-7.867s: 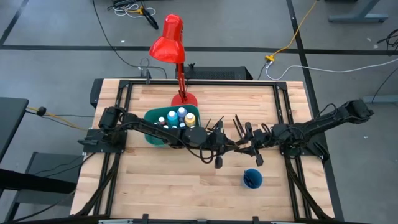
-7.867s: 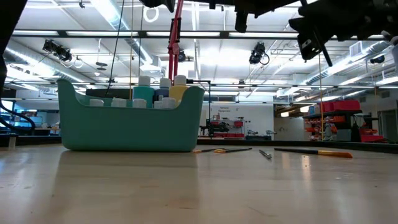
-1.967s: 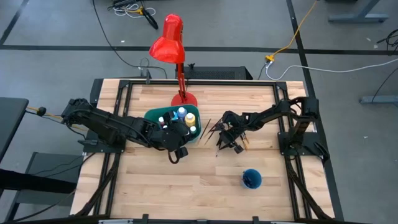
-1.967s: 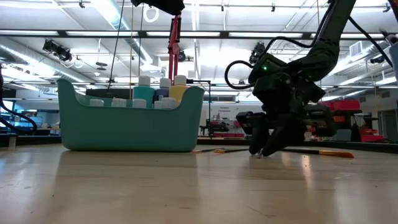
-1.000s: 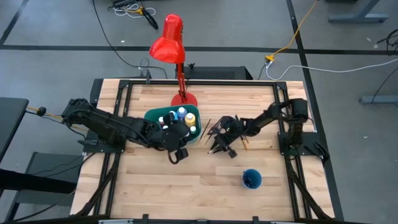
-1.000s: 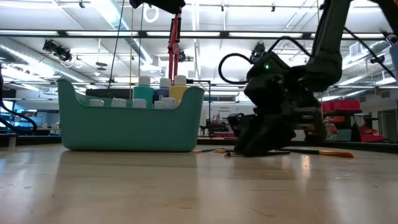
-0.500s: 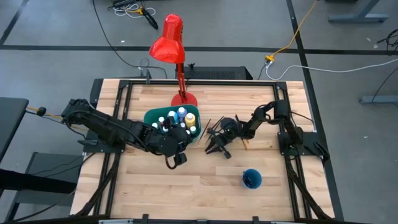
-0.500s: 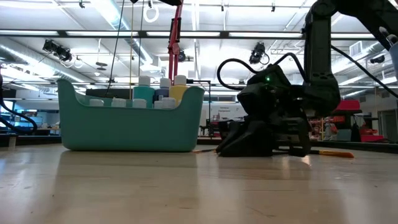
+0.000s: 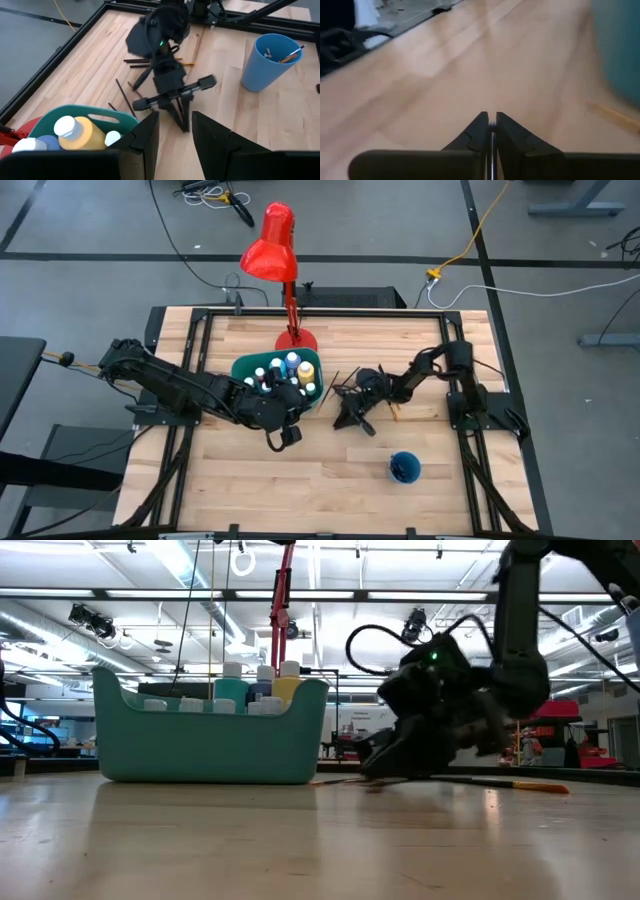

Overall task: Pick & Place Paint Supplies
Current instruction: Put the silver paint brush into the blue cup

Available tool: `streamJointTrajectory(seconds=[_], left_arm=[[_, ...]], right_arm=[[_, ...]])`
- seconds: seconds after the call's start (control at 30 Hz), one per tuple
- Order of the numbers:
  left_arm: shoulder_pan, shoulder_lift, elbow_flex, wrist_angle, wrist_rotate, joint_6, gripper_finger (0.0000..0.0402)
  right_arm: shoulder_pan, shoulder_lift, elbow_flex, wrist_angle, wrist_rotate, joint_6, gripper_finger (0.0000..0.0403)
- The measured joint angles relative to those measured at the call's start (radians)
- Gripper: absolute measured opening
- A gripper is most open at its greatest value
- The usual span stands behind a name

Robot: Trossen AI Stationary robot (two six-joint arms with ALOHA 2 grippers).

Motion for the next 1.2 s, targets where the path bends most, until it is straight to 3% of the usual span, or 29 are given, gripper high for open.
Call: streamJointTrajectory(seconds=[0.5, 0.73, 0.87, 1.0, 1.1, 1.2], left_arm=[[-0.004, 0.000, 0.000, 0.007, 0.001, 0.000, 0.0120], [-0.012, 0.000, 0.000, 0.006, 0.007, 0.012, 0.0120], [-0.011, -0.001, -0.071, 0.083, 0.014, -0.001, 0.0120], [-0.012, 0.002, -0.240, 0.326, 0.064, -0.020, 0.0120], [-0.039, 0.002, -0.421, 0.671, 0.090, -0.017, 0.0120], [-0.074, 0.005, -0.604, 1.036, 0.047, 0.030, 0.0120]], right_arm=[[0.128, -0.453, -0.069, 0.016, -0.024, 0.110, 0.0003], [0.211, -0.569, -0.116, -0.047, 0.146, 0.052, 0.0006], [0.240, -0.559, -0.122, -0.112, 0.202, 0.045, 0.0038], [0.257, -0.559, -0.122, -0.110, 0.273, 0.044, 0.0080], [0.259, -0.559, -0.121, -0.098, 0.314, 0.032, 0.0110], [0.259, -0.559, -0.121, -0.097, 0.367, 0.015, 0.0134]])
